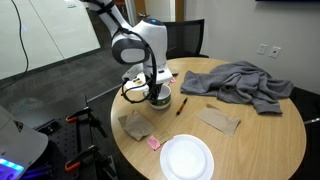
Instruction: Move the white and green mug to the right side of the table
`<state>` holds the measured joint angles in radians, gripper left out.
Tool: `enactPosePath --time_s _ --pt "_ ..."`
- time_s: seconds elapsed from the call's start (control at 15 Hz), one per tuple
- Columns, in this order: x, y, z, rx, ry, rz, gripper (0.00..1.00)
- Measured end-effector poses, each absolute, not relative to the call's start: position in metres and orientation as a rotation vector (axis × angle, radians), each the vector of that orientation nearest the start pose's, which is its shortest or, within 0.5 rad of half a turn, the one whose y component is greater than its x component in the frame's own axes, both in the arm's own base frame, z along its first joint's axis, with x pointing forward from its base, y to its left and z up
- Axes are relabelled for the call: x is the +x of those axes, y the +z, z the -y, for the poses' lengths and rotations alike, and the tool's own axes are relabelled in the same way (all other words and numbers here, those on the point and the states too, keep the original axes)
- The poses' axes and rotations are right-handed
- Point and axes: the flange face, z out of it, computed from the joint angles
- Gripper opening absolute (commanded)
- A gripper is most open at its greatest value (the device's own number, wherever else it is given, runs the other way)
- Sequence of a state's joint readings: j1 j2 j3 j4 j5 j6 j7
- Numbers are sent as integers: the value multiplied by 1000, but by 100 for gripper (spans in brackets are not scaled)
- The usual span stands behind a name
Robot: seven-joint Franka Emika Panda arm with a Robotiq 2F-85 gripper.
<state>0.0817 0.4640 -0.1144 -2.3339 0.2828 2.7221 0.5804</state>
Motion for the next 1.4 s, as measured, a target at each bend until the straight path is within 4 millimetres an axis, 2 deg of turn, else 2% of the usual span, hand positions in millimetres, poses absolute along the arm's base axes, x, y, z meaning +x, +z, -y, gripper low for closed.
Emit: enactPosePath --time_s 0.27,0.4,0.73,0.93,1.07,1.4 --pt "482 134 63 -2763 130 -1424 5" --pt "476 134 74 -2747 134 -1460 36" --pt "464 130 82 -2753 150 -1496 72" --pt "458 146 74 -2798 89 -1474 95" --pt "451 164 64 -2836 27 -1438 100" --pt "427 218 44 -2939 -142 -1318 100"
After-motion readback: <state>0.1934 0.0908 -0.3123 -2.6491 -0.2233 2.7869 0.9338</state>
